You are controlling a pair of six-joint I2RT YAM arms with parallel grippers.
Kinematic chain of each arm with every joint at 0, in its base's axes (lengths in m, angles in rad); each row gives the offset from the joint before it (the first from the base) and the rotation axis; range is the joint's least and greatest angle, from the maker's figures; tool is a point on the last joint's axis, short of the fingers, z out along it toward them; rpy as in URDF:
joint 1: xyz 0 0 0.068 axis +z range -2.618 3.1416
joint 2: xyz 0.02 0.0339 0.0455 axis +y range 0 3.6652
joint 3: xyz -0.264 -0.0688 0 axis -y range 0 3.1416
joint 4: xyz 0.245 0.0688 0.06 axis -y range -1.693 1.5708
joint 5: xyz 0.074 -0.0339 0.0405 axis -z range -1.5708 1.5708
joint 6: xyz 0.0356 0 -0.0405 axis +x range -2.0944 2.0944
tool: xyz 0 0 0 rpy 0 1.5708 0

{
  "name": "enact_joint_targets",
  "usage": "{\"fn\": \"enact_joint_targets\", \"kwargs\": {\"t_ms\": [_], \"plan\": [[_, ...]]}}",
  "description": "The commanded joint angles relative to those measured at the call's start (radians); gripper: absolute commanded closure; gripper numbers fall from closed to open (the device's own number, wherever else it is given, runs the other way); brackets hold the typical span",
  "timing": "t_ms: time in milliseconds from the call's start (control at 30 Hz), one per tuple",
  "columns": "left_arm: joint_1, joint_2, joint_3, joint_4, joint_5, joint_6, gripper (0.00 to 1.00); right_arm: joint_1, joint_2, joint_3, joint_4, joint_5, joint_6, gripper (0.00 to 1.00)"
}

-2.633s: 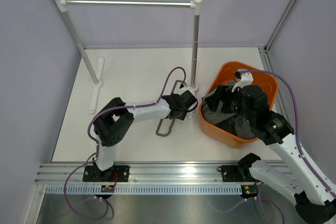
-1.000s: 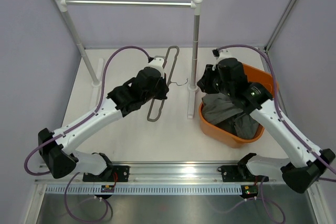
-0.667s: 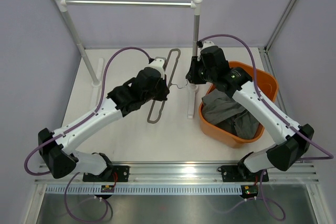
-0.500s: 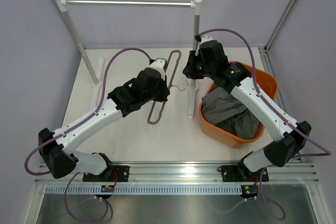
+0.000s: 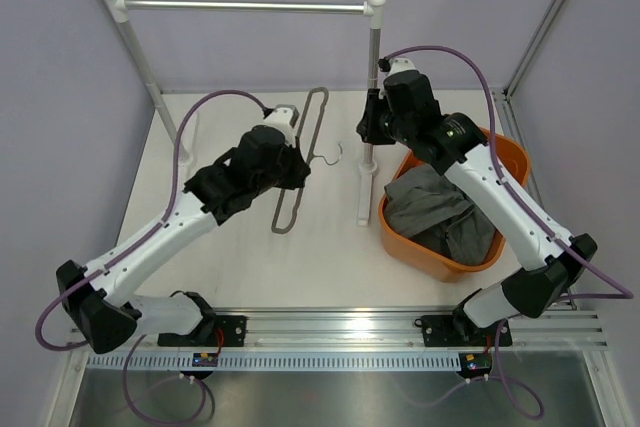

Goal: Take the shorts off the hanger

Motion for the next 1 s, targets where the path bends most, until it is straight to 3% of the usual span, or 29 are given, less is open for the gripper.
{"fn": "enact_joint_targets", "kwargs": {"t_ms": [0, 167, 467, 667, 967], "plan": [[0.104, -0.078, 0.030, 0.051, 0.074, -0.025, 1.00, 0.011, -0.080, 0.058, -0.039, 0.101, -0.031, 0.72], [0.215, -0.071, 0.148, 0.047, 0.147, -0.025, 1.00, 0.011, -0.179, 0.002, -0.036, 0.145, -0.027, 0.72], [0.414, 0.101, 0.439, 0.093, 0.317, -0.116, 1.00, 0.011, -0.310, -0.149, -0.034, 0.157, -0.020, 0.72], [0.480, 0.224, 0.557, 0.174, 0.415, -0.186, 1.00, 0.011, -0.371, -0.209, -0.057, 0.171, -0.022, 0.72], [0.502, 0.290, 0.605, 0.232, 0.461, -0.200, 1.00, 0.011, -0.425, -0.265, -0.082, 0.203, -0.031, 0.72]]}}
